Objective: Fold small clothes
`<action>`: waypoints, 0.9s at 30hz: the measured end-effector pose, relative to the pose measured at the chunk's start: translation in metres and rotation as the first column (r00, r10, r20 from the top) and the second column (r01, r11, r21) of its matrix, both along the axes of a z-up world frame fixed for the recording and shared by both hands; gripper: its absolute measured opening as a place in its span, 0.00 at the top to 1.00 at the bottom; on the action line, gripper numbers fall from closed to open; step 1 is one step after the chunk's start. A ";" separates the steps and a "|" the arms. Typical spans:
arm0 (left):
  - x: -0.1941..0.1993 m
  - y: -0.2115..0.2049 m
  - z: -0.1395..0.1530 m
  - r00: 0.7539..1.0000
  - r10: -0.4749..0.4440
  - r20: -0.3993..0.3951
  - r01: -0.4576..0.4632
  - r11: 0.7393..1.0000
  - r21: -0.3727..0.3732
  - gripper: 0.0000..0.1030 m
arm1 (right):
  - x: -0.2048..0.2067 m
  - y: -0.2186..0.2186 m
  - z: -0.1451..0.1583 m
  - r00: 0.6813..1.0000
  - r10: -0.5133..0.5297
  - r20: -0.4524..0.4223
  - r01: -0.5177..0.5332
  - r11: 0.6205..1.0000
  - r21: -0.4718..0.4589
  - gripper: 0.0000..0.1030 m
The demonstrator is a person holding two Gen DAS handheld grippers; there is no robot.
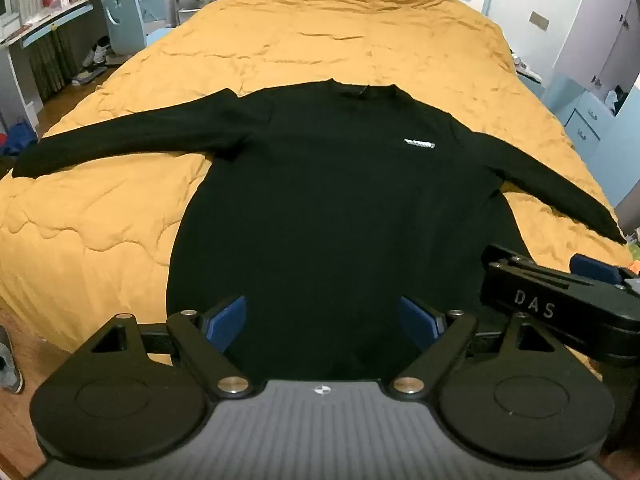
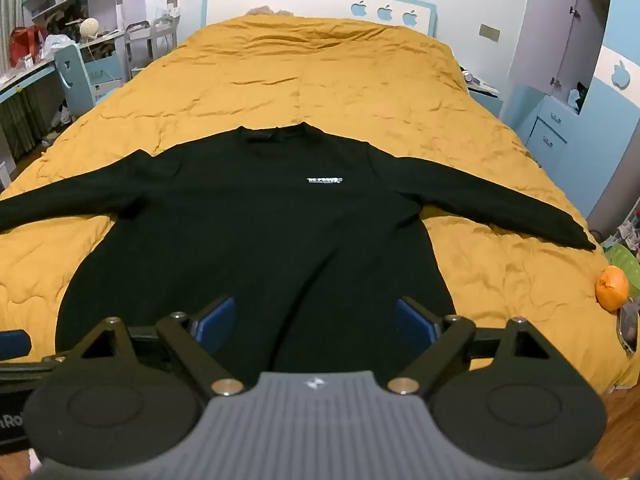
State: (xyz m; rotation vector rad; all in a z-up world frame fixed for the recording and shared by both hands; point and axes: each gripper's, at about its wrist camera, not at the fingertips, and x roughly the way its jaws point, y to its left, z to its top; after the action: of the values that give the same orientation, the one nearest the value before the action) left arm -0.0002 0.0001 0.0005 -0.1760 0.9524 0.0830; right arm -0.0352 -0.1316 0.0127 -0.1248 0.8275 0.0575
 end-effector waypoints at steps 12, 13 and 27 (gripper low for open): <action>0.000 -0.003 -0.006 1.000 -0.019 -0.022 0.019 1.000 0.020 0.03 | 0.000 -0.005 -0.001 1.000 -0.015 -0.014 0.015 1.000 0.003 0.19; 0.001 -0.004 -0.006 0.999 -0.020 -0.026 0.021 1.000 0.022 0.03 | 0.001 -0.006 -0.002 1.000 -0.018 -0.018 0.018 1.000 0.004 0.19; 0.003 -0.005 -0.012 0.999 -0.013 -0.035 0.014 1.000 0.021 0.03 | 0.007 -0.007 -0.006 0.999 -0.020 -0.042 0.021 1.000 0.004 0.19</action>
State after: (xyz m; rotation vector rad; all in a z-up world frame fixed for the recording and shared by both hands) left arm 0.0025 -0.0049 -0.0116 -0.1492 0.9868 0.0840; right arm -0.0286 -0.1382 0.0070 -0.1117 0.8703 0.0426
